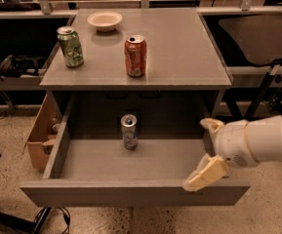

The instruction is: Place redbull can into top drawer

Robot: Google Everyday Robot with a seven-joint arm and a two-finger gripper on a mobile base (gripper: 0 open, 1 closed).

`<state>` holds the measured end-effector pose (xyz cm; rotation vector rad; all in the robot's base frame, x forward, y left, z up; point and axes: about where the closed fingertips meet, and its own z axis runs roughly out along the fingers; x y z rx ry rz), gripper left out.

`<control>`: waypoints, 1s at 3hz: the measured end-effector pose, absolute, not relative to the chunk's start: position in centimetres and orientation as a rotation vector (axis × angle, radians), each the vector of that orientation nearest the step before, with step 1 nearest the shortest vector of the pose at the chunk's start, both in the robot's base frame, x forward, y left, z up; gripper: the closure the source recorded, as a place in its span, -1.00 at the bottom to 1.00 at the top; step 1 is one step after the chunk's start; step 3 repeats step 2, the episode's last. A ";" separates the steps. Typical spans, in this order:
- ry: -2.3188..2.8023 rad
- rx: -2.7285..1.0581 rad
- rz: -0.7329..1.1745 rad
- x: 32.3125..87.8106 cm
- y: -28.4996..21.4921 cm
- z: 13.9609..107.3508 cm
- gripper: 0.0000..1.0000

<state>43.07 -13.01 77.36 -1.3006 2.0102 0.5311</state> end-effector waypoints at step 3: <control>2.067 -1.371 -0.093 43.9 -18.7 98.1 -1.00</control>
Offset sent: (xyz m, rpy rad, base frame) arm 0.0165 -0.1158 0.3409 -0.7840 -0.3729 -0.1886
